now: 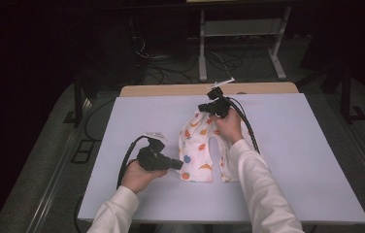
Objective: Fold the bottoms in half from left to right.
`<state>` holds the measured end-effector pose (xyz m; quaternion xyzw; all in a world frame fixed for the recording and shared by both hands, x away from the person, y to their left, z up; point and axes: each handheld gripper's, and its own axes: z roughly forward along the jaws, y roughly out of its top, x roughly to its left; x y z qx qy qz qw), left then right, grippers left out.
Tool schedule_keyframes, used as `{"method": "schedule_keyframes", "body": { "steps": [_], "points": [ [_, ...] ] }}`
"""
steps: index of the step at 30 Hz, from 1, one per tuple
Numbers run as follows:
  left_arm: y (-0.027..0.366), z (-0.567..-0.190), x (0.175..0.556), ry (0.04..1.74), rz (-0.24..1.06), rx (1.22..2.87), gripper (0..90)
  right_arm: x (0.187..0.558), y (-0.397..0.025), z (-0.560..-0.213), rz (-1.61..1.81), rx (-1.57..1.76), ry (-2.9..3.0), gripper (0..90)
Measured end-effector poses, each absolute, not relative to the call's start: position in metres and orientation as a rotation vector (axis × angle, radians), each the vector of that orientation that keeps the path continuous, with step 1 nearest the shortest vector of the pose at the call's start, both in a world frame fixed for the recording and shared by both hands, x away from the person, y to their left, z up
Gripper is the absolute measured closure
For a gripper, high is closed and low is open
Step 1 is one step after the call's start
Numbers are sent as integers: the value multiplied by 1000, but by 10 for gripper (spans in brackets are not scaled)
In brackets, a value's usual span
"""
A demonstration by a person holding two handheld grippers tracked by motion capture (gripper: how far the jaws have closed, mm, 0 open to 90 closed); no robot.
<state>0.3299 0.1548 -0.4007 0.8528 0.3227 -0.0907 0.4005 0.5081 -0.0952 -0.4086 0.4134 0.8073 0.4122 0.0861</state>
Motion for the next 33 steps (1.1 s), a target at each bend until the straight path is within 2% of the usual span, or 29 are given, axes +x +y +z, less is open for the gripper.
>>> {"method": "schedule_keyframes", "body": {
  "steps": [33],
  "points": [
    [87, -387, 334, 645, -297, 2178, 878, 509, -151, -399, 1243, 1290, 2355, 883]
  ]
}}
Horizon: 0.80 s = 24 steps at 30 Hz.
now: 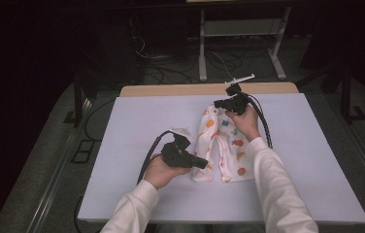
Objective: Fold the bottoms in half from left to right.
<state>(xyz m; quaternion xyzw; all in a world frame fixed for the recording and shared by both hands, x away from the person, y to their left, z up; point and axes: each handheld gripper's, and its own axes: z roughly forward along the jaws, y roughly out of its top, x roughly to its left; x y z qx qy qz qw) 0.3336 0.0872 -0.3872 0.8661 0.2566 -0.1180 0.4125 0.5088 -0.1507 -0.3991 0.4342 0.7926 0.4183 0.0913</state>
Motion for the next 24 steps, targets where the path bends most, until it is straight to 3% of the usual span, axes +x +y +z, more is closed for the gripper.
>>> {"method": "schedule_keyframes", "body": {
  "steps": [24],
  "points": [
    [29, -402, 341, 622, -340, 2196, 878, 523, -185, -416, 1280, 1303, 2395, 883]
  ]
}}
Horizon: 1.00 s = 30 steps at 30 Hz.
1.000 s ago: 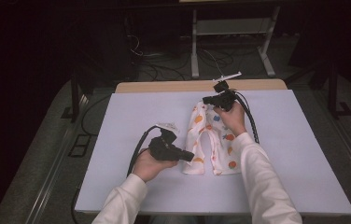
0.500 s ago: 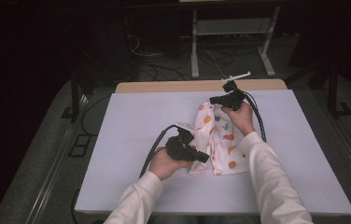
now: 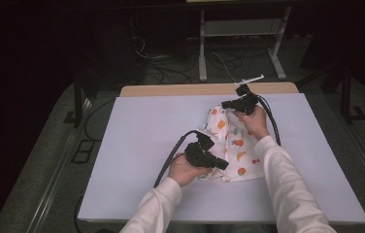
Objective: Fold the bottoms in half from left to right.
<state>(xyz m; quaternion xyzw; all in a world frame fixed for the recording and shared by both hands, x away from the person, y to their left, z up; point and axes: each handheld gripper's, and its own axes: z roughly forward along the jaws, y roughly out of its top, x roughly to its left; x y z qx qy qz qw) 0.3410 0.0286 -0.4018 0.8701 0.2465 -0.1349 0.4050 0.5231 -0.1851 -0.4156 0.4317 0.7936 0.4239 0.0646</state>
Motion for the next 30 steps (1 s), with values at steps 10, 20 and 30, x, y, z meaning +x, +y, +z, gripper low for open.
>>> {"method": "schedule_keyframes", "body": {
  "steps": [10, 20, 30],
  "points": [
    [14, -406, 341, 578, -333, 2160, 876, 525, -196, -417, 1288, 1304, 2392, 882],
    [-5, -416, 340, 572, -350, 2152, 876, 525, -204, -423, 1250, 1295, 2404, 882],
    [-15, -416, 343, 587, -355, 2136, 876, 526, -215, -432, 1237, 1319, 2380, 882]
  ]
}}
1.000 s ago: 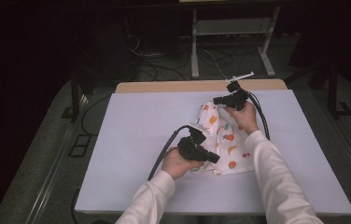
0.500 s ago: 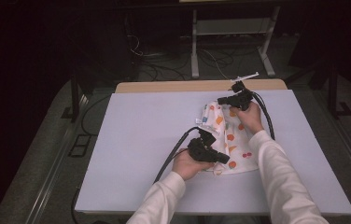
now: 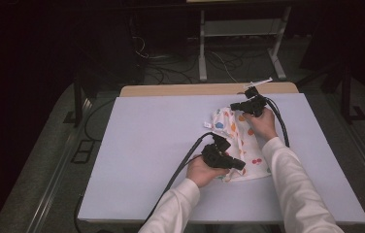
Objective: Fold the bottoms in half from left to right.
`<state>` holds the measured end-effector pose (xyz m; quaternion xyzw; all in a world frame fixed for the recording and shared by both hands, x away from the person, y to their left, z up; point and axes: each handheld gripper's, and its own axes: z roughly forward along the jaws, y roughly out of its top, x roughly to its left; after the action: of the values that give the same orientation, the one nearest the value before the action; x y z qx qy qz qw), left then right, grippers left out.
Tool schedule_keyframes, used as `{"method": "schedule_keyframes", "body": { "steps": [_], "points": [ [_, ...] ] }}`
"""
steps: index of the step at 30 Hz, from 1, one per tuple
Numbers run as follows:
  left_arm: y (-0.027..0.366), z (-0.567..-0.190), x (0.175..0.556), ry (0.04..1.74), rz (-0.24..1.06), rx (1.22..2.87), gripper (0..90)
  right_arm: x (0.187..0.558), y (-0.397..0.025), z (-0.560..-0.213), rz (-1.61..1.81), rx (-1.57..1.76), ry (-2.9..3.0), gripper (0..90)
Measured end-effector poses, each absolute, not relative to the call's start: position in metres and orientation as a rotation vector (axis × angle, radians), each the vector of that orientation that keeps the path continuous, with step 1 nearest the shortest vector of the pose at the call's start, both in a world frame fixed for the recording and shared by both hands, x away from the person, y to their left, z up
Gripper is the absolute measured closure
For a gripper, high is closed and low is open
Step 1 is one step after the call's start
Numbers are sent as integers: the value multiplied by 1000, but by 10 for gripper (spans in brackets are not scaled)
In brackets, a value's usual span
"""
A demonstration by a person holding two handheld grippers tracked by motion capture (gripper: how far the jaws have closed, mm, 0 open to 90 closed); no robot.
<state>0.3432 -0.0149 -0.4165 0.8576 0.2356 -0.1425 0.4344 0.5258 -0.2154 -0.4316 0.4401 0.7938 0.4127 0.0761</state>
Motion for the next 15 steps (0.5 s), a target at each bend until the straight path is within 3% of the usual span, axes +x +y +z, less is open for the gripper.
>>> {"method": "schedule_keyframes", "body": {
  "steps": [8, 15],
  "points": [
    [-26, -419, 345, 596, -366, 2124, 876, 527, -222, -437, 1258, 1334, 2371, 870],
    [-41, -424, 348, 603, -379, 2111, 874, 518, -236, -432, 1268, 1379, 2274, 712]
  ]
}}
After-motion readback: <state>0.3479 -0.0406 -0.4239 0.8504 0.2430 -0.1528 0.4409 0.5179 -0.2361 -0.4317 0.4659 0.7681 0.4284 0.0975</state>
